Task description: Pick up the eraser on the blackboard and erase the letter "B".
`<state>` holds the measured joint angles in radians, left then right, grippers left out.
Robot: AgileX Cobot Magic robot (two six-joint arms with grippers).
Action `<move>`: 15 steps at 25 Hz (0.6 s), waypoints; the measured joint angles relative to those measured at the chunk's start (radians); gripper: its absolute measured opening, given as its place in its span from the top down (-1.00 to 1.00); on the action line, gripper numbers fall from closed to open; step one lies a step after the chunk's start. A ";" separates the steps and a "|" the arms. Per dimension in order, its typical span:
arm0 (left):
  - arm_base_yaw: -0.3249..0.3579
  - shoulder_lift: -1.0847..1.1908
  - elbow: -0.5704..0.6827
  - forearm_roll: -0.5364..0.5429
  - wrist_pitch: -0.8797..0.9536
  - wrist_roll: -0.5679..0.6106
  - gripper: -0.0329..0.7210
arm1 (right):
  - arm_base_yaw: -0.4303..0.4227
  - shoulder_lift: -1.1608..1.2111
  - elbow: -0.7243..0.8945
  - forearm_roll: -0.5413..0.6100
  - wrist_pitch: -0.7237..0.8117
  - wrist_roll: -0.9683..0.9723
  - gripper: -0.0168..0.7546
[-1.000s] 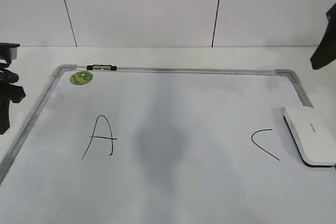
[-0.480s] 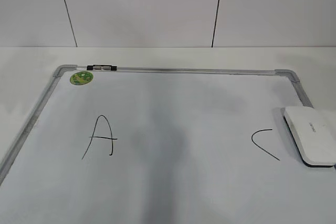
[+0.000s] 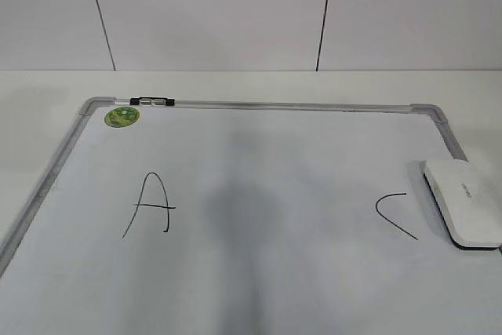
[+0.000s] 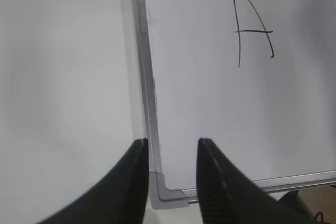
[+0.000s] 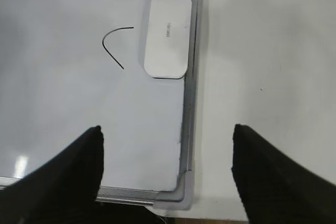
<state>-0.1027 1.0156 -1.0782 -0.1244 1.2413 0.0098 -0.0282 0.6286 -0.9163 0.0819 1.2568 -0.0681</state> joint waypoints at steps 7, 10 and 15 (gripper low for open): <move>0.000 -0.240 0.050 0.071 0.008 0.000 0.29 | 0.000 -0.218 0.148 -0.049 -0.012 0.000 -0.56; 0.000 -0.362 0.101 0.089 0.008 0.000 0.29 | 0.000 -0.271 0.204 -0.054 -0.019 -0.002 -0.56; 0.000 -0.559 0.224 0.102 0.002 0.000 0.29 | 0.000 -0.322 0.301 -0.063 -0.048 -0.010 -0.56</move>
<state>-0.1027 0.4568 -0.8539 -0.0219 1.2432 0.0098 -0.0282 0.3064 -0.6155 0.0193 1.2086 -0.0780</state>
